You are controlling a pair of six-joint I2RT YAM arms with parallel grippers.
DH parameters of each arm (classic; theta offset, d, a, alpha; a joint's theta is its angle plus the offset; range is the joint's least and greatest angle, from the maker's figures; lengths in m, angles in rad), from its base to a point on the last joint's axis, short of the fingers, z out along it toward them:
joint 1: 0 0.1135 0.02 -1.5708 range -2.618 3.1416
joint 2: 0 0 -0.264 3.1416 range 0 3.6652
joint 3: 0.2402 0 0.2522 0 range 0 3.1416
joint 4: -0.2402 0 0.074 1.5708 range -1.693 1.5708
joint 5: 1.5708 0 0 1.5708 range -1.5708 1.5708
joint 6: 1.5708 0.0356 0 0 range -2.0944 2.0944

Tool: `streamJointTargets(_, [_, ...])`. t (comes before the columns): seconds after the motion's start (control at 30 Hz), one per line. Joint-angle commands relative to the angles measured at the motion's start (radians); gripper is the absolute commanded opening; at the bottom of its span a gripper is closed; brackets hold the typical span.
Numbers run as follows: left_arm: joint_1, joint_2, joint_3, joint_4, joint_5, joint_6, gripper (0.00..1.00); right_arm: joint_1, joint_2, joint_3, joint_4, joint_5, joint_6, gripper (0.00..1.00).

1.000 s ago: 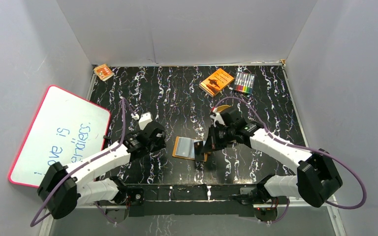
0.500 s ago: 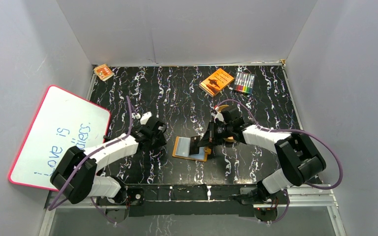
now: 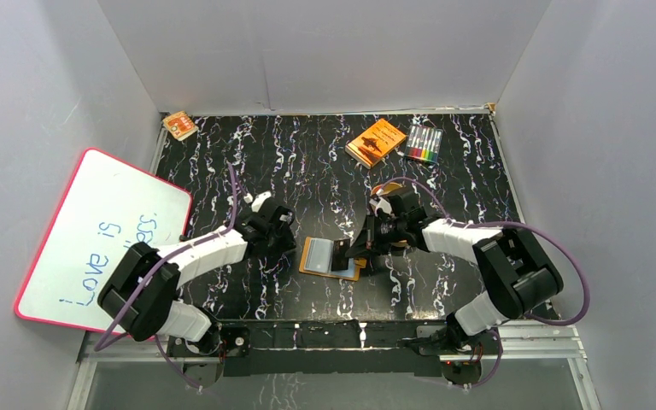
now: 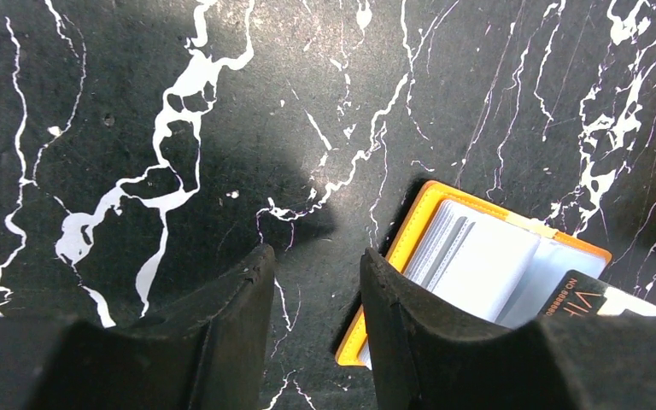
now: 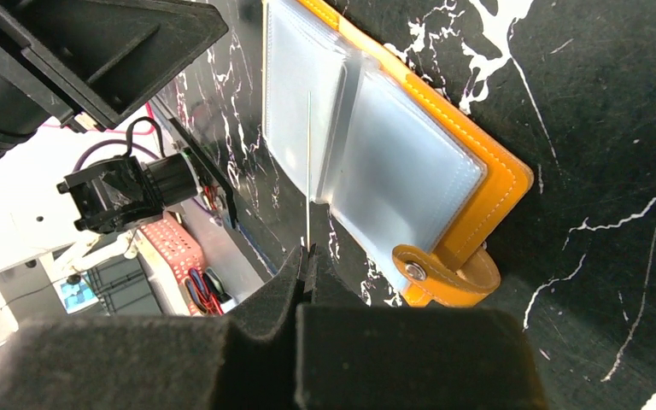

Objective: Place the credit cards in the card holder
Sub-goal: Insert the credit card into the card holder.

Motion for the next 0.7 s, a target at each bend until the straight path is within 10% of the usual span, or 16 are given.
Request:
streamJointTargets(0.0, [0.008, 0.005, 0.005, 0.016, 0.030, 0.000, 0.40, -0.003, 0.034, 0.003, 0.044, -0.053, -0.027, 0.00])
streamJointTargets(0.67, [0.008, 0.055, -0.037, 0.059, 0.113, -0.019, 0.40, -0.002, 0.126, 0.018, 0.120, -0.103, 0.009, 0.00])
